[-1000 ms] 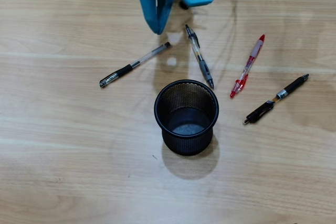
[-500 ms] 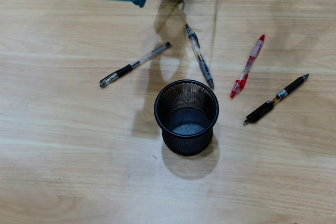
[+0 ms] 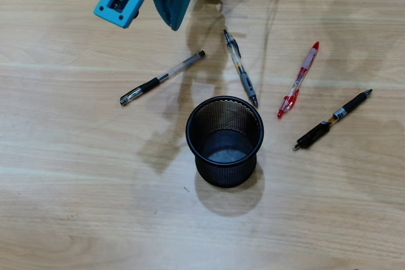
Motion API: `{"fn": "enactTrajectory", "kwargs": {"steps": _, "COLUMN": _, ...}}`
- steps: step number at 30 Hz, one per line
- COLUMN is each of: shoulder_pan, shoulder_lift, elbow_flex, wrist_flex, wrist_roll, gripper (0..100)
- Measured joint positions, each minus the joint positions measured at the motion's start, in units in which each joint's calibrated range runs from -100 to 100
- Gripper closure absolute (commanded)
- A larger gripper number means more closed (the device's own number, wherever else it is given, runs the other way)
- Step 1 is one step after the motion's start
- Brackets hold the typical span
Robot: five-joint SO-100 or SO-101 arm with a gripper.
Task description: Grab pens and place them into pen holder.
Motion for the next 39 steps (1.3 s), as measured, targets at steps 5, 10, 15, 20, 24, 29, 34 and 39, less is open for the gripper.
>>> {"fn": "enactTrajectory", "kwargs": {"steps": 5, "shoulder_pan": 1.14, "shoulder_lift": 2.29, "elbow_flex": 0.0, "wrist_flex": 0.0, "wrist_roll": -0.16, "gripper": 79}}
{"fn": "enactTrajectory", "kwargs": {"steps": 10, "shoulder_pan": 2.0, "shoulder_lift": 5.86, "elbow_flex": -0.09, "wrist_flex": 0.0, "wrist_roll": -0.16, "gripper": 72}}
{"fn": "enactTrajectory", "kwargs": {"steps": 15, "shoulder_pan": 4.19, "shoulder_lift": 9.94, "elbow_flex": 0.89, "wrist_flex": 0.0, "wrist_roll": -0.16, "gripper": 72}}
{"fn": "enactTrajectory", "kwargs": {"steps": 20, "shoulder_pan": 7.53, "shoulder_lift": 14.53, "elbow_flex": 5.59, "wrist_flex": 0.0, "wrist_roll": -0.16, "gripper": 72}}
{"fn": "enactTrajectory", "kwargs": {"steps": 24, "shoulder_pan": 7.81, "shoulder_lift": 17.25, "elbow_flex": 8.07, "wrist_flex": 0.0, "wrist_roll": -0.16, "gripper": 72}}
{"fn": "enactTrajectory", "kwargs": {"steps": 29, "shoulder_pan": 7.62, "shoulder_lift": 20.73, "elbow_flex": 8.7, "wrist_flex": -3.28, "wrist_roll": -0.16, "gripper": 71}}
{"fn": "enactTrajectory", "kwargs": {"steps": 34, "shoulder_pan": 7.72, "shoulder_lift": 23.02, "elbow_flex": 8.7, "wrist_flex": -4.83, "wrist_roll": -0.16, "gripper": 71}}
{"fn": "enactTrajectory", "kwargs": {"steps": 39, "shoulder_pan": 8.67, "shoulder_lift": 25.57, "elbow_flex": 9.14, "wrist_flex": -10.44, "wrist_roll": -0.16, "gripper": 71}}
